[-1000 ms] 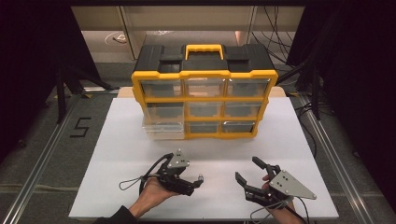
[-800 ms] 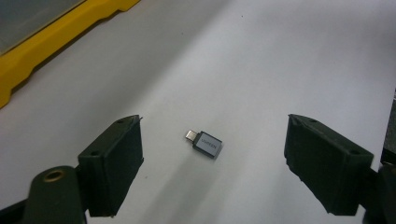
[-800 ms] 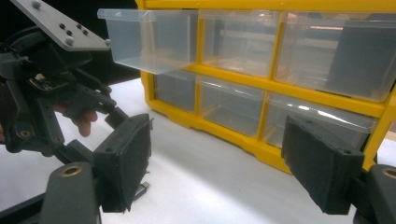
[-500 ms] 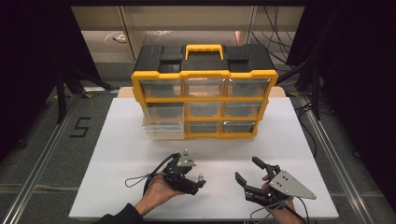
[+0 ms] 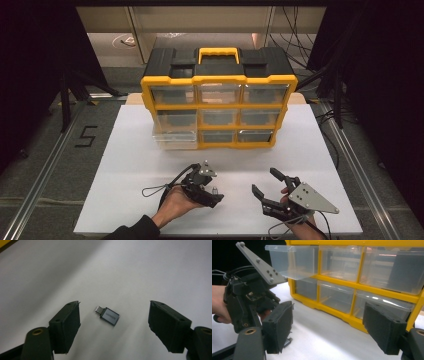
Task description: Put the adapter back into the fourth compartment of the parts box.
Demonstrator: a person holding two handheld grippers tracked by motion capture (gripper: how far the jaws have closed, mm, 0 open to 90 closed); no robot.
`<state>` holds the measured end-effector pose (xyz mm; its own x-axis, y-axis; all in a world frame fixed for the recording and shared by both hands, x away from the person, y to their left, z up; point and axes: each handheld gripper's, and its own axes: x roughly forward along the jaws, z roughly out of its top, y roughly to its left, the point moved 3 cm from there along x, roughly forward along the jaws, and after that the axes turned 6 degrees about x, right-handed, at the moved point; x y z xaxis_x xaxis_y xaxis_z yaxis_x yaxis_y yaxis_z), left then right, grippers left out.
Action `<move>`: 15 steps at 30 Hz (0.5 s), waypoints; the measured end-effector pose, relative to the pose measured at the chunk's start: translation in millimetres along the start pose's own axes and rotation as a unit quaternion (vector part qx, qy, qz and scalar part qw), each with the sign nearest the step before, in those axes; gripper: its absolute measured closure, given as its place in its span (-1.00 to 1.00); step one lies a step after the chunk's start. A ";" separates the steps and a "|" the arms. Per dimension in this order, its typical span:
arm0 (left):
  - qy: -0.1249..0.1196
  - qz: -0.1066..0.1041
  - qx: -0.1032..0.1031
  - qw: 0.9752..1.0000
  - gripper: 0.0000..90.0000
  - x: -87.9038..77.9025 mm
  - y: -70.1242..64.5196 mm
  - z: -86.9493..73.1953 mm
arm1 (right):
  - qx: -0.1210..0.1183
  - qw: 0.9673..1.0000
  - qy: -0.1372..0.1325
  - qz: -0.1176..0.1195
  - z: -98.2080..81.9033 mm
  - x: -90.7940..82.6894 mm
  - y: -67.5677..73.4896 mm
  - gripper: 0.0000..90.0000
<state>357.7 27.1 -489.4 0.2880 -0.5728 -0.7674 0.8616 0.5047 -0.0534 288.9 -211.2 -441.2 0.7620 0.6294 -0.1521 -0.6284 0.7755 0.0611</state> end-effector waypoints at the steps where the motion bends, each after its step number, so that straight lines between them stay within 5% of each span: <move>1: 0.001 -0.001 -0.001 1.000 -0.41 0.7 0.3 0.0 | 0.000 1.000 0.000 0.000 0.0 0.0 0.0 -0.44; 15: 0.018 -0.003 -0.002 1.000 -0.23 9.0 3.4 0.0 | -0.001 1.000 0.001 0.001 0.0 -0.1 0.3 -0.44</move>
<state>363.3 23.7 -496.4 0.2680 -0.5524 -0.7893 0.8613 0.5045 -0.0606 288.6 -211.0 -441.1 0.7605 0.6309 -0.1537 -0.6301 0.7742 0.0601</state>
